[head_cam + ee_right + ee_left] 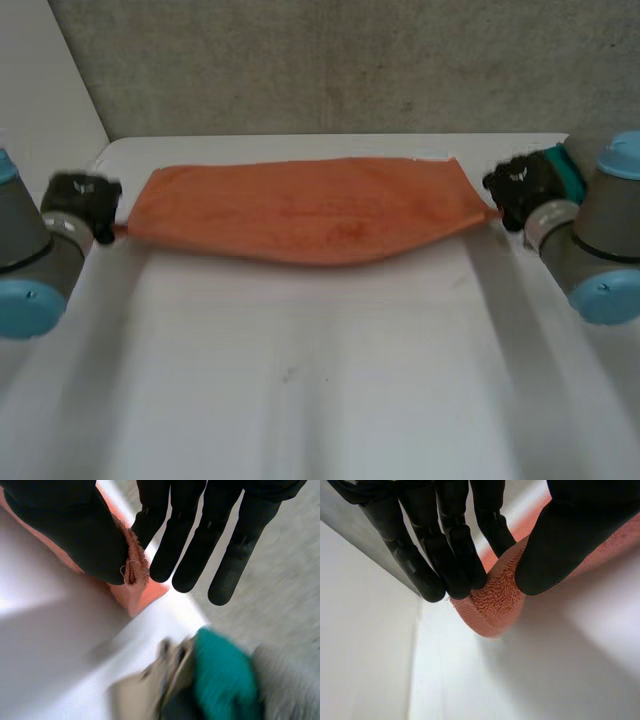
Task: Fold the laundry.
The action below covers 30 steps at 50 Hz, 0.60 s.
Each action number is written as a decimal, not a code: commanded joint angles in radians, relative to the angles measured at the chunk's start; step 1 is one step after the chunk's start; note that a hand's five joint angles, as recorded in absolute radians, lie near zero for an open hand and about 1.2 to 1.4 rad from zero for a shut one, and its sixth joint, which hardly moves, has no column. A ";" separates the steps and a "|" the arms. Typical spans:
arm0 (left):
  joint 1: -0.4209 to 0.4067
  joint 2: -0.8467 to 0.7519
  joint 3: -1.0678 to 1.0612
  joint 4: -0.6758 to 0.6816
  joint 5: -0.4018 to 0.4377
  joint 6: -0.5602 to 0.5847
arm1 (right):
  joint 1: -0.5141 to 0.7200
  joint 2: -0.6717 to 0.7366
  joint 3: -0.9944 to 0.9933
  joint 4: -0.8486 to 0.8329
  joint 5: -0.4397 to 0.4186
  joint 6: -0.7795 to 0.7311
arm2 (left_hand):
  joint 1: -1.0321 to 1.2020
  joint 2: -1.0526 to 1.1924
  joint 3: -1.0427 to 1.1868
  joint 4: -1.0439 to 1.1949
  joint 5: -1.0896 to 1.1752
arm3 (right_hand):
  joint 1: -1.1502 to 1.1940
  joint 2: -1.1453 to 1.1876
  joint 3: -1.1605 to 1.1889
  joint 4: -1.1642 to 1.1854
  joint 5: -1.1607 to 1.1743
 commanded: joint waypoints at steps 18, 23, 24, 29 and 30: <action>-0.042 0.246 -0.167 -0.465 -0.015 0.273 | -0.135 -0.220 0.278 0.348 -0.074 -0.321 | 0.224 0.197 0.205 0.198 0.234 | 0.257 0.218 0.204 0.197 0.205; -0.022 0.102 0.005 -0.396 -0.042 0.242 | -0.109 -0.148 0.179 0.240 -0.071 -0.223 | 0.224 0.197 0.205 0.198 0.234 | 0.257 0.218 0.204 0.197 0.205; -0.022 0.056 0.067 -0.381 -0.052 0.228 | -0.102 -0.119 0.137 0.196 -0.068 -0.191 | 0.224 0.197 0.205 0.198 0.234 | 0.257 0.218 0.204 0.197 0.205; -0.024 -0.087 0.262 -0.366 -0.082 0.188 | -0.063 -0.030 0.008 0.098 -0.045 -0.101 | 0.224 0.197 0.205 0.198 0.234 | 0.257 0.218 0.204 0.197 0.205; -0.024 -0.108 0.293 -0.366 -0.087 0.184 | -0.056 -0.012 -0.010 0.084 -0.039 -0.086 | 0.224 0.197 0.205 0.198 0.234 | 0.257 0.218 0.204 0.197 0.205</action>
